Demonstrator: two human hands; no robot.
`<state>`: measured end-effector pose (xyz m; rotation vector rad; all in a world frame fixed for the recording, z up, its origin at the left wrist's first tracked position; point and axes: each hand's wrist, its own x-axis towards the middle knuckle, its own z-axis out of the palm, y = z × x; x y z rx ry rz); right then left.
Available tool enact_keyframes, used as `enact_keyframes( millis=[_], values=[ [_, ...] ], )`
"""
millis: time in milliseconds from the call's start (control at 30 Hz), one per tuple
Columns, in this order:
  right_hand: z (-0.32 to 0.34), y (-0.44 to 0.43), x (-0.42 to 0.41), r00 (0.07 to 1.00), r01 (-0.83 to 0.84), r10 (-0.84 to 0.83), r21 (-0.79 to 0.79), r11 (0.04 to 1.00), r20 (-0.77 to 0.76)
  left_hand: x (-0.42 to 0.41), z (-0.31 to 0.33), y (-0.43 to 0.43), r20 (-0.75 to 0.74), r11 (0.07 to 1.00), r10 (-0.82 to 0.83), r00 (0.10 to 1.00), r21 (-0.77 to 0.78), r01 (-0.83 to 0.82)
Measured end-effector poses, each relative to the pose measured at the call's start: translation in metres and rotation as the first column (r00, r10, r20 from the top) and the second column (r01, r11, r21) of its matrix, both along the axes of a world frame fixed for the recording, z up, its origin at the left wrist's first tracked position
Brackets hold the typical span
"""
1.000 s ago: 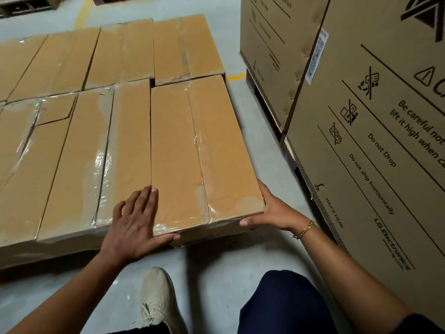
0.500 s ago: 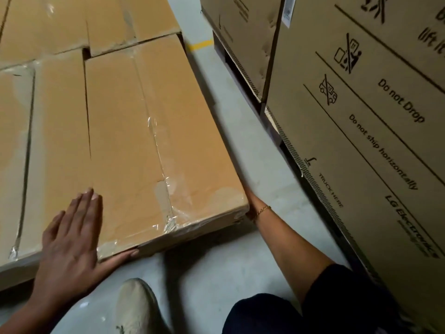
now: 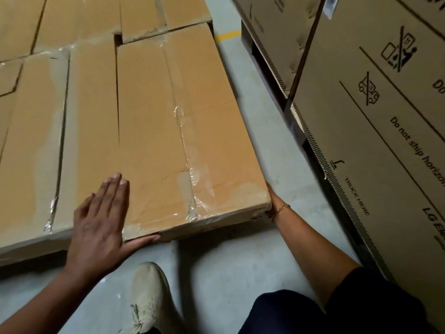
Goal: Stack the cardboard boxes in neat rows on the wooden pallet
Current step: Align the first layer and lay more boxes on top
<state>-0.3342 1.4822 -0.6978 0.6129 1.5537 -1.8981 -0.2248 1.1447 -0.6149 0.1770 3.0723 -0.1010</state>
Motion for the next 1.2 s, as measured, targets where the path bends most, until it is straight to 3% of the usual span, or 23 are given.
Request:
enact_keyframes(
  millis=[100,233,367,567,967,1200],
  values=[
    [-0.005,0.009,0.004,0.993,-0.049,0.047,-0.015,0.999,-0.112,0.001,-0.002,-0.001,-0.007,1.0,0.004,1.0,0.003,-0.004],
    [0.032,0.005,-0.01,0.988,-0.078,0.097,0.15,0.986,-0.122,0.0,0.0,0.0,-0.011,1.0,0.011,1.0,0.011,-0.01],
    [0.056,0.006,-0.003,0.972,-0.118,0.102,-0.063,0.991,-0.214,0.001,0.004,0.002,-0.006,1.0,0.015,1.0,0.011,-0.015],
    [0.059,-0.003,-0.005,0.903,-0.094,0.107,0.052,0.994,-0.416,0.001,0.006,0.002,-0.014,0.999,0.029,0.999,0.03,-0.028],
    [0.063,-0.012,-0.023,0.887,-0.069,0.055,-0.014,0.998,-0.458,-0.004,0.005,0.004,-0.043,0.994,0.094,0.995,0.062,-0.091],
    [0.07,-0.017,-0.028,0.906,-0.044,0.061,0.051,0.998,-0.418,-0.004,0.001,0.006,-0.085,0.993,0.109,0.99,0.055,-0.105]
  ],
)
